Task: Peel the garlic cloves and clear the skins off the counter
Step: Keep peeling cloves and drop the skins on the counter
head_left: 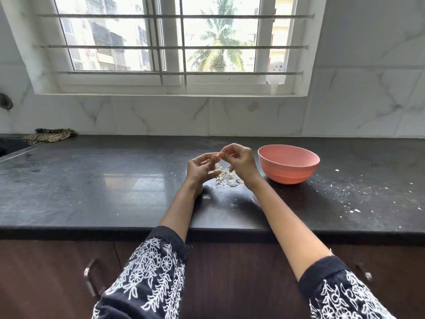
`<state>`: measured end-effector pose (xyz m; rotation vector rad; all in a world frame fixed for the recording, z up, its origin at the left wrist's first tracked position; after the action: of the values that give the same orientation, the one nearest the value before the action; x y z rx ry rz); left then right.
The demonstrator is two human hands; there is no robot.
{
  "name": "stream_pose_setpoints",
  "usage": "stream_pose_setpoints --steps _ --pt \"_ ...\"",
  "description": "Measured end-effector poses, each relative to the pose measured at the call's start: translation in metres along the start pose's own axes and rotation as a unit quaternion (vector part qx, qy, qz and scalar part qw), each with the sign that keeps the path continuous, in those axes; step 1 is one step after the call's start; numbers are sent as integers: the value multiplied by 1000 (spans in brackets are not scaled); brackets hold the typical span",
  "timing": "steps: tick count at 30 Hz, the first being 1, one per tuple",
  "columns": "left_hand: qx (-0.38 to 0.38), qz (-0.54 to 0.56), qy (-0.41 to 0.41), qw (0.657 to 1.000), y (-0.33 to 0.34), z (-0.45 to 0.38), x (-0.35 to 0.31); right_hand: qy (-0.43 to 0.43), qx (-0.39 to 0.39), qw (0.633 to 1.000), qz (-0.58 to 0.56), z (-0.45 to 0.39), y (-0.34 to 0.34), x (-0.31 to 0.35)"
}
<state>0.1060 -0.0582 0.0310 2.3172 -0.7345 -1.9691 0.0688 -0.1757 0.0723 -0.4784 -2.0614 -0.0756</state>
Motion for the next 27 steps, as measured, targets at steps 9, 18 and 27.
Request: stream_pose_setpoints --steps 9,18,27 --pt "-37 42 10 998 -9 -4 -2 13 40 999 -5 2 11 -1" --pt "-46 -1 12 999 -11 -6 0 -4 11 1000 12 1 7 -1" --pt "-28 -14 22 999 -7 -1 -2 -19 19 999 44 0 8 -1"
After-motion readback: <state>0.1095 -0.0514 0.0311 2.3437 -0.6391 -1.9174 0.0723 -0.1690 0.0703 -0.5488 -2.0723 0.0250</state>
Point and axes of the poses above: each hand's wrist, its own z-axis away from the middle knuckle, its own y-axis out of the palm, x = y × z, the point moved 9 cm from there along -z, towards the middle knuckle, and after that the axes turned 1 degree about y, right-handed, at the moved point
